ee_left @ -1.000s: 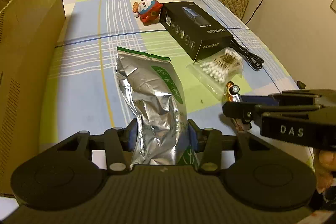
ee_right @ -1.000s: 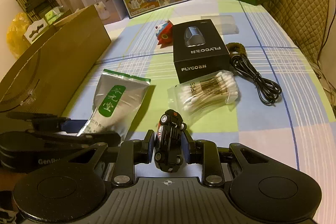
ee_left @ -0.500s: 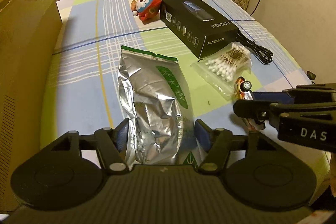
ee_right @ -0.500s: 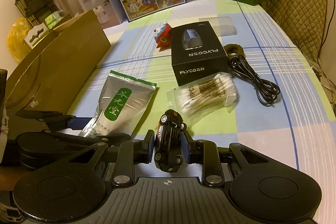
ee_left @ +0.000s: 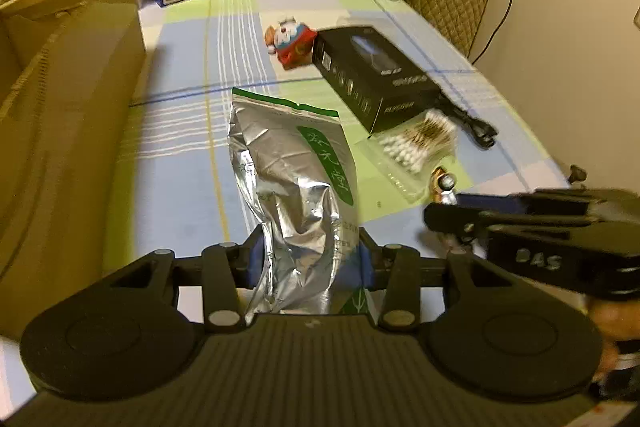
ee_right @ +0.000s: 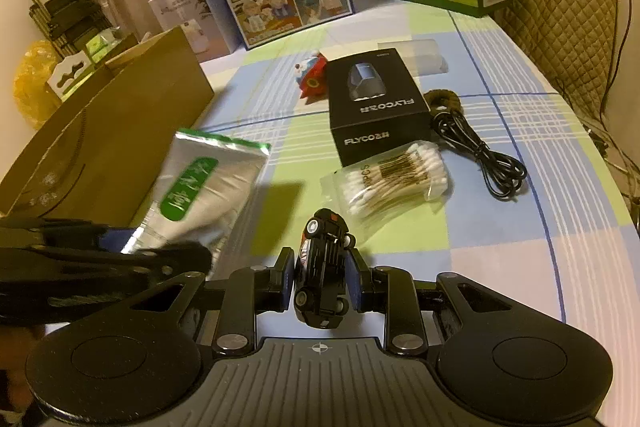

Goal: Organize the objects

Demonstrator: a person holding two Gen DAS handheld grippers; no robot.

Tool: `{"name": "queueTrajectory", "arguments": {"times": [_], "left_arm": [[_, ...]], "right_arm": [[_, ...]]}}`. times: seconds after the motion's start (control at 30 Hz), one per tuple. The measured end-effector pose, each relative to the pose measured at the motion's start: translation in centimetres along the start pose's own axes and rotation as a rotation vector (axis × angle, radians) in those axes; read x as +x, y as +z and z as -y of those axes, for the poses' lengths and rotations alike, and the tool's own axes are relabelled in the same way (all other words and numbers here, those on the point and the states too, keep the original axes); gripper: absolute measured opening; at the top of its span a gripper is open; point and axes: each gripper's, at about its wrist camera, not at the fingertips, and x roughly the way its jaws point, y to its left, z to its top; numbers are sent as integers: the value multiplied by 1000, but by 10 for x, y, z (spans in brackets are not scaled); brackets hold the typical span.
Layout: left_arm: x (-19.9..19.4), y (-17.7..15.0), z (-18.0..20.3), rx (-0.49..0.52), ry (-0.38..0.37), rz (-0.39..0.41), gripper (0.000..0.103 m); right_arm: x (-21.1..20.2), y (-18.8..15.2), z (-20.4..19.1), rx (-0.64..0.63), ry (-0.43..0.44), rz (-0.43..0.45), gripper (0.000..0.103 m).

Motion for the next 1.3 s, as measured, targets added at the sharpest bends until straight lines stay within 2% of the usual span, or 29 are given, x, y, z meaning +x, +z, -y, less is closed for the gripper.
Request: {"name": "queueTrajectory", "arguments": {"times": [0.23, 0.63, 1.03, 1.3], "left_arm": [[-51, -8, 2, -29, -10, 58, 39], [-130, -31, -11, -88, 0, 151, 39], [-170, -32, -32, -116, 21, 215, 39], [-194, -30, -63, -135, 57, 239, 39]], "right_arm": [[-38, -8, -10, 56, 19, 61, 24], [-96, -23, -54, 4, 24, 119, 24], [-107, -11, -89, -62, 51, 149, 24], [-101, 4, -117, -109, 92, 150, 24]]}}
